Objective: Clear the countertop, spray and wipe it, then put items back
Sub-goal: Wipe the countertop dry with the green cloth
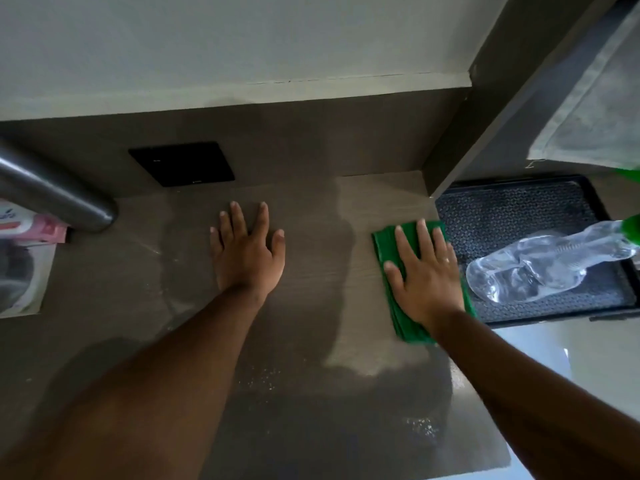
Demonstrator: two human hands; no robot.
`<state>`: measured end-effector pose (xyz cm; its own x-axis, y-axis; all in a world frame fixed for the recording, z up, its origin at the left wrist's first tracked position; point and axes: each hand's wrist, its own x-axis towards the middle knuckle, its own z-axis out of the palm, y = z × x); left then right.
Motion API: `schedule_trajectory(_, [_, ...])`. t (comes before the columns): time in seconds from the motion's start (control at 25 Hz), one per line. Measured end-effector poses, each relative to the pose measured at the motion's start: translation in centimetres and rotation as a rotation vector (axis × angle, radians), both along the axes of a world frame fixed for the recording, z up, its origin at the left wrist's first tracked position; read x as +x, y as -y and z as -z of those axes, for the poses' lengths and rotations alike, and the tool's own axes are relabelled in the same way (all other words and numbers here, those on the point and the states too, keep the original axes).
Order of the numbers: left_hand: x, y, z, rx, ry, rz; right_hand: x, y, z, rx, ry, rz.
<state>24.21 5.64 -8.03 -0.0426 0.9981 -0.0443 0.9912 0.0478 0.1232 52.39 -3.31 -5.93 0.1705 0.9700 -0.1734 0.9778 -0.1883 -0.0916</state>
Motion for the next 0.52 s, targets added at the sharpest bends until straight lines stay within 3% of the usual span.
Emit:
schedule_trajectory(0.16, [-0.3,-0.1,0.7,0.023,-0.005,0.008,-7.9,-10.7,0.5,0.023,-0.064,0.046])
schedule_trajectory(0.24, [-0.3,-0.2,0.8,0.019,-0.011,0.011,-11.2,-10.7,0.1,0.026,-0.062,-0.068])
schedule_trajectory(0.4, [-0.3,0.0,-0.3,-0.028,-0.002,0.005,-10.6,5.3,0.0,0.001,-0.069,-0.338])
schedule_trajectory(0.52, [-0.1,0.1,-0.7,-0.047,0.022,0.013,-3.7,14.1,-0.4,-0.015,0.011,-0.15])
